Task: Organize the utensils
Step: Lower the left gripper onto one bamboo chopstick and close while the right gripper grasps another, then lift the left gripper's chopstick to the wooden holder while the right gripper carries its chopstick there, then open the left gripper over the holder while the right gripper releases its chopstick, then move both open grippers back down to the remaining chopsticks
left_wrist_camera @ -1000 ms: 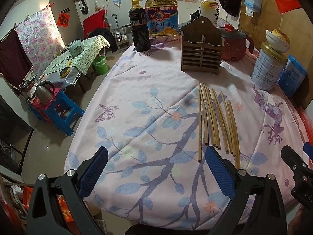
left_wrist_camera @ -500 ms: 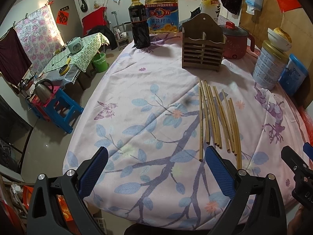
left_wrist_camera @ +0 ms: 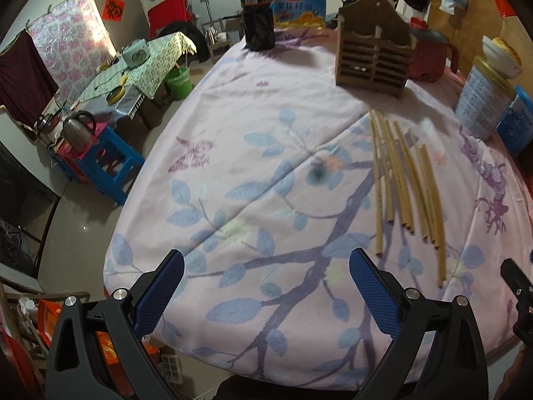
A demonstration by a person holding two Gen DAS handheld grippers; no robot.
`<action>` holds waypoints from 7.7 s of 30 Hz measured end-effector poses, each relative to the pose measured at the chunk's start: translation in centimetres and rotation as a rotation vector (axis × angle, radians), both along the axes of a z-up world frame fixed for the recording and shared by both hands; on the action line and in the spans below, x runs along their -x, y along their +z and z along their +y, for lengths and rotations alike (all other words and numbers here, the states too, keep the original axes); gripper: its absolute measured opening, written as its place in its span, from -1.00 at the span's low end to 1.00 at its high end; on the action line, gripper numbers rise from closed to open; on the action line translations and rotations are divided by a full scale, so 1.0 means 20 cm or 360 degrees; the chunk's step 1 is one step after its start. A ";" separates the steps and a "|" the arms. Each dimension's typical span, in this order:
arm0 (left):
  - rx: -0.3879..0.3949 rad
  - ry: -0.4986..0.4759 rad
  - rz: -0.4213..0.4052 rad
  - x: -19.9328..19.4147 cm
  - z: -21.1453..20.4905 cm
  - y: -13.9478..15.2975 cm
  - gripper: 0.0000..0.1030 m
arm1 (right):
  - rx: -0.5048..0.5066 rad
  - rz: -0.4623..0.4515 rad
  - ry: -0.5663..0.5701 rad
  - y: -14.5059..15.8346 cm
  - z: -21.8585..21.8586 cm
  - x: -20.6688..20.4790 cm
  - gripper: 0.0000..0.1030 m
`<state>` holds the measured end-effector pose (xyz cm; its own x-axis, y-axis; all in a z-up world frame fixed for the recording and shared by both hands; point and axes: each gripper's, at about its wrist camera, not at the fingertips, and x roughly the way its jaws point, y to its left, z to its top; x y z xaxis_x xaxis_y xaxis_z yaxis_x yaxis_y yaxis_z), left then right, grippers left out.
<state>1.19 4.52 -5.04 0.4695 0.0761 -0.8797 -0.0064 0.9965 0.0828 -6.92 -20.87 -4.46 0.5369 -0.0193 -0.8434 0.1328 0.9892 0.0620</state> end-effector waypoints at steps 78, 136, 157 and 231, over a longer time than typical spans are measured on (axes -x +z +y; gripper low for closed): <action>0.0250 -0.0542 0.0229 -0.31 -0.37 -0.38 0.77 | -0.0002 0.0080 0.0412 -0.36 -0.05 -0.17 -0.48; 0.0540 -0.0675 -0.0292 -0.50 -0.28 0.46 -0.89 | -0.0033 -0.0631 0.0188 0.48 -0.21 -0.29 -0.89; 0.0489 -0.0758 -0.0551 -0.93 -0.41 0.99 -0.89 | -0.0061 -0.0895 0.0328 0.95 -0.14 -0.67 -0.89; 0.0367 -0.0682 0.0128 -0.41 -0.39 -0.40 -0.88 | -0.0008 -0.0106 0.0136 0.01 -0.22 -0.17 -0.49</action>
